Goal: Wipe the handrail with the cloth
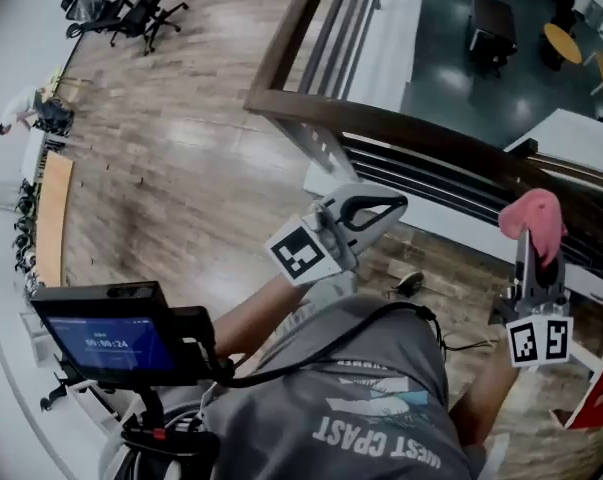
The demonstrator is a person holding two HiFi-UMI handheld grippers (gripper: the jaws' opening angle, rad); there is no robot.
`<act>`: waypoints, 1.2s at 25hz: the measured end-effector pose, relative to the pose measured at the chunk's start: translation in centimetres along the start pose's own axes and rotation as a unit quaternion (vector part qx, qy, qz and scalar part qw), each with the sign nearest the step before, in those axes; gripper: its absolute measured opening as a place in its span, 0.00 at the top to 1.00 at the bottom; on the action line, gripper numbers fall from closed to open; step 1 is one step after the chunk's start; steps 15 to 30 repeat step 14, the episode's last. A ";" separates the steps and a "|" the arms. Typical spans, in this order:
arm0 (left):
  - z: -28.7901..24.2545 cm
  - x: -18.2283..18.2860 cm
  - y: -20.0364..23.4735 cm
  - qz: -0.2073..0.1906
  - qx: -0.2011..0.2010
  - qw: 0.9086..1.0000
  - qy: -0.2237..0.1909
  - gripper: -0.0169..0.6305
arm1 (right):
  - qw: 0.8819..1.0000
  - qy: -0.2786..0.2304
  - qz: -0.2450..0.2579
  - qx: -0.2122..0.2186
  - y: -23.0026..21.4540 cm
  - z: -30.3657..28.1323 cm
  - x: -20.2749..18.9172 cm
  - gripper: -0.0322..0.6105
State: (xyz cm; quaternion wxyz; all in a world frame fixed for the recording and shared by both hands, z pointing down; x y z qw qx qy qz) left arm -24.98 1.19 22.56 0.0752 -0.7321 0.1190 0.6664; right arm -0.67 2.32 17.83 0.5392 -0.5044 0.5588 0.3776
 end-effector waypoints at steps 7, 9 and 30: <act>-7.2 2.9 -4.6 -0.014 -0.031 0.996 -0.083 0.97 | 1.000 0.004 0.007 -0.013 -5.3 5.0 0.0 0.86; -8.4 2.9 -5.2 -0.014 -0.042 0.995 -0.089 0.97 | 1.000 0.004 0.010 -0.021 -6.2 5.8 0.1 0.86; -10.7 3.1 -6.0 -0.017 -0.064 0.993 -0.096 0.97 | 0.999 0.010 0.010 -0.037 -8.0 6.5 0.1 0.86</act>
Point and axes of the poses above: the fingertips, and each gripper's own axes: z backward along the fingers, y to its left, x out of its top, the point moved 3 cm from there along z, backward along the fingers, and after that the axes turned 9 degrees about -x, right-handed, at the moved point
